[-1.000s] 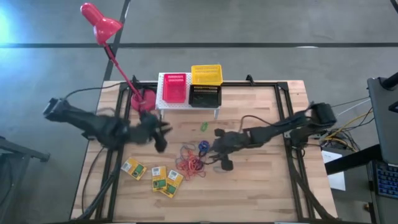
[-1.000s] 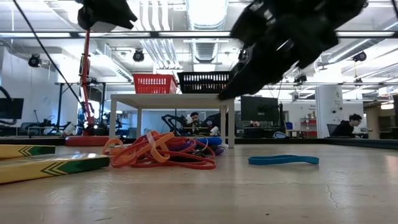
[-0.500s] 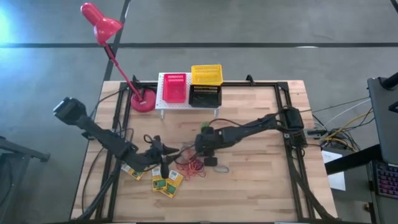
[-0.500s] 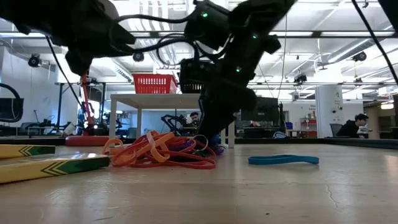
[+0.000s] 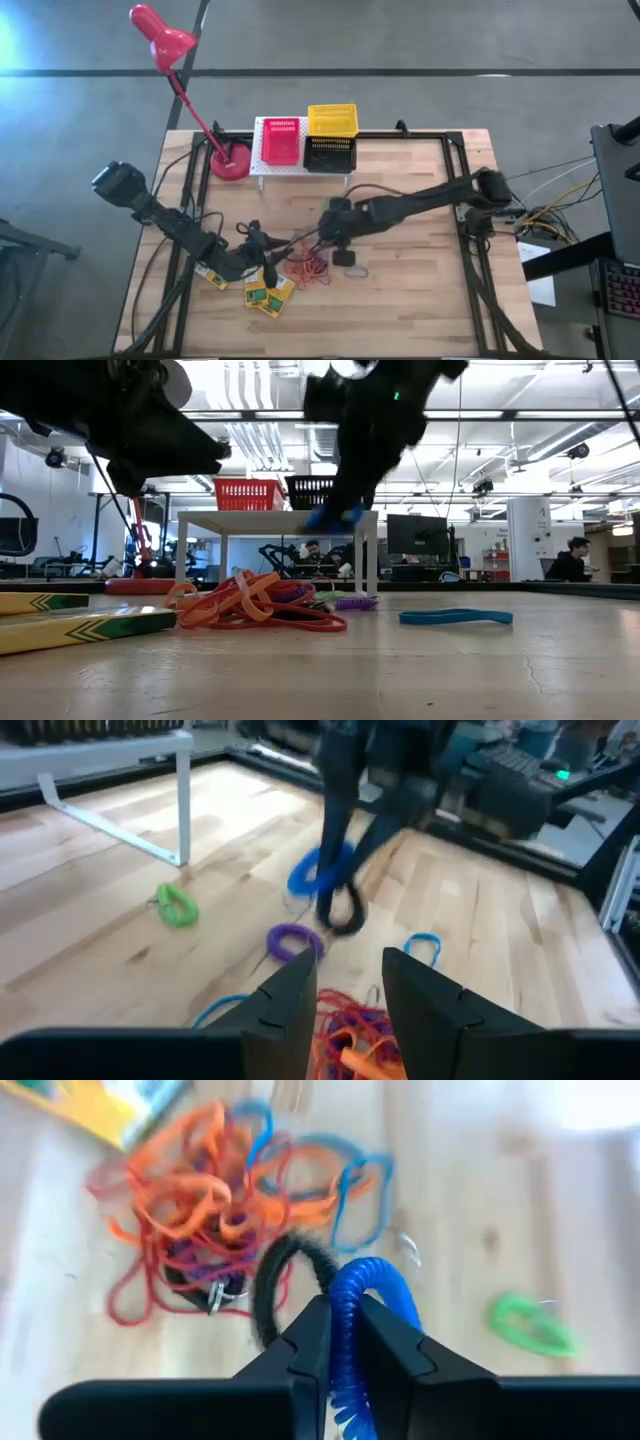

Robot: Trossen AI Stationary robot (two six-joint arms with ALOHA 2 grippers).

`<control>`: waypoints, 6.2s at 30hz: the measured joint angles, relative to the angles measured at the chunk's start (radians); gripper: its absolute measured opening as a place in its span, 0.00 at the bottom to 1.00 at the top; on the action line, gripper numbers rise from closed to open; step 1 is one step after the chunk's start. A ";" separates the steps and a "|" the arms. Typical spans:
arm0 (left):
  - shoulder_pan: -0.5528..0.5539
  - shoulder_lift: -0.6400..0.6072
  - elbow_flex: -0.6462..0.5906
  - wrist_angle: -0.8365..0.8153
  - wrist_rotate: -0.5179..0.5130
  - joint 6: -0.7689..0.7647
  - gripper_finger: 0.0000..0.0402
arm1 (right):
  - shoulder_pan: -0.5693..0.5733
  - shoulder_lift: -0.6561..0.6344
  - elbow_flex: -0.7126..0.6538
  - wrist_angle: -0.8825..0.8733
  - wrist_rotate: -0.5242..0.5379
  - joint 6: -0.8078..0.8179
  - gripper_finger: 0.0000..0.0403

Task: Pick & Place Office Desk Supplies
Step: Put the blue spring keychain into the yellow bin on the shelf, then put the blue rubber band into the black bin on the shelf

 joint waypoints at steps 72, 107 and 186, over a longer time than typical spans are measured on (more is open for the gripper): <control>0.012 0.003 -0.002 -0.016 -0.021 -0.020 0.30 | -0.168 -0.188 -0.515 0.254 -0.083 0.241 0.16; 0.013 0.003 -0.002 -0.036 -0.021 -0.047 0.30 | -0.123 -0.361 -0.333 0.257 -0.109 0.123 0.06; 0.051 0.003 -0.001 -0.038 -0.024 -0.080 0.30 | 0.296 -0.445 -0.868 0.646 0.025 0.379 0.52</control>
